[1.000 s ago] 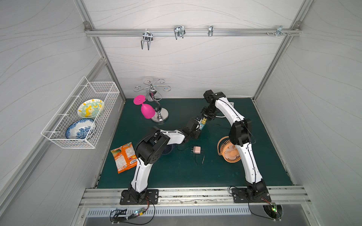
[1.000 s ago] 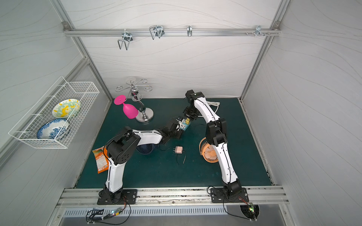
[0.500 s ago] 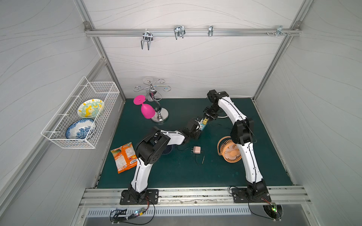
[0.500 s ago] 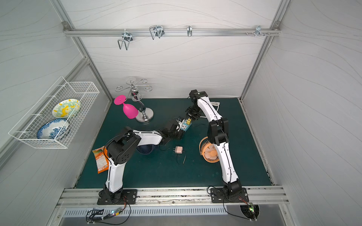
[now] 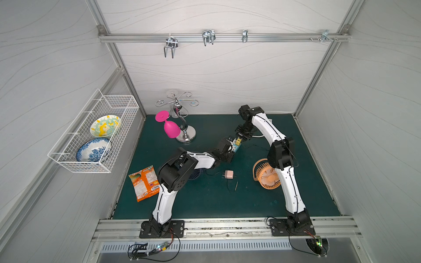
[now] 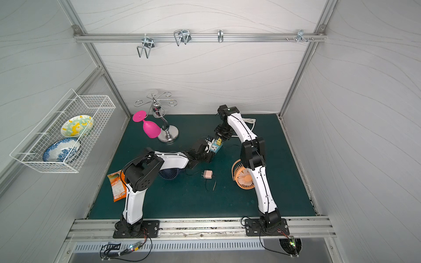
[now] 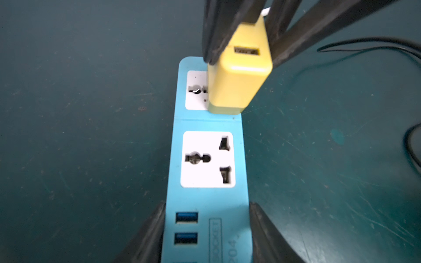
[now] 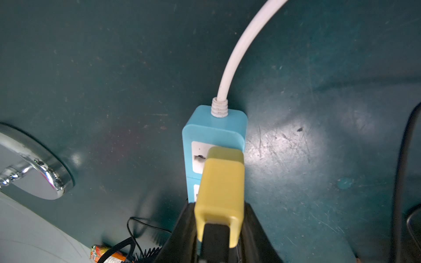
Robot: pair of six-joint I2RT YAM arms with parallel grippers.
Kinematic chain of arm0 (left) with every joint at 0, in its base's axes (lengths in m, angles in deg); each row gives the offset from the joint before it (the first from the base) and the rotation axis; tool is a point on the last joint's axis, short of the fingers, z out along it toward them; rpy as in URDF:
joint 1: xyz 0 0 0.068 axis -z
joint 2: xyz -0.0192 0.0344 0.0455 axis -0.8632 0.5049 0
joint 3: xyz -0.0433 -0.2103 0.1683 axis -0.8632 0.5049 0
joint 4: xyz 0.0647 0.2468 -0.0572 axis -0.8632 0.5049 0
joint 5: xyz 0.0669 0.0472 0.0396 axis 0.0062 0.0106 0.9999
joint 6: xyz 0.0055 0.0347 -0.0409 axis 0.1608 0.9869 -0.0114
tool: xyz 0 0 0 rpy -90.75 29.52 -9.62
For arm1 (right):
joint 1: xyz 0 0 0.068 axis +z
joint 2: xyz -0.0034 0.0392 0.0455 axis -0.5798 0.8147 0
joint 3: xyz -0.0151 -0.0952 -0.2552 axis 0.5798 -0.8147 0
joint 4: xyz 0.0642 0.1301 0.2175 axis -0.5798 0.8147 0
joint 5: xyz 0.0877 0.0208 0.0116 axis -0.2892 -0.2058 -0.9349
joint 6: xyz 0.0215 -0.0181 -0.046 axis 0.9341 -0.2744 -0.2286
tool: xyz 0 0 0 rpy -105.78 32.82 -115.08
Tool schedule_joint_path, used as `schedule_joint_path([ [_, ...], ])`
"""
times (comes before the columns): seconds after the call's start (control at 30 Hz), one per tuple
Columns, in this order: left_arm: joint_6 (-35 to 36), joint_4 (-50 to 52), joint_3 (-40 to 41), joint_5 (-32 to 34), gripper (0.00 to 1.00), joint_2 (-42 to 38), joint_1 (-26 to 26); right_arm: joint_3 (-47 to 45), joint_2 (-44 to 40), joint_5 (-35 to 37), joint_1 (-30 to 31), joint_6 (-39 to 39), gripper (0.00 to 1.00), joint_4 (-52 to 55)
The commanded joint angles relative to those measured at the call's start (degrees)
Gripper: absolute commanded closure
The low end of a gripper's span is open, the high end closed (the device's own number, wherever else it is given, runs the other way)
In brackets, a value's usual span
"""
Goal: Unplug the desk fan from the power strip
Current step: Remove the plug from the socket.
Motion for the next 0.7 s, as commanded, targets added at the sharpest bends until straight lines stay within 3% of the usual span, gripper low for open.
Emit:
schedule_joint_path([
  [0.0,-0.5,2.7,1.4,-2.1,0.85,1.3,0.6,-0.9,-1.1,-5.9,-1.9,2.2,1.00,-0.3],
  [0.47,0.4,3.5,0.4,-1.7,0.85,1.2,0.6,-3.2,-2.8,-0.8,4.0,-2.2,1.00,0.6],
  [0.67,-0.1,2.9,1.3,-2.0,0.85,1.3,1.2,6.2,2.8,0.8,2.3,-1.5,1.00,6.3],
])
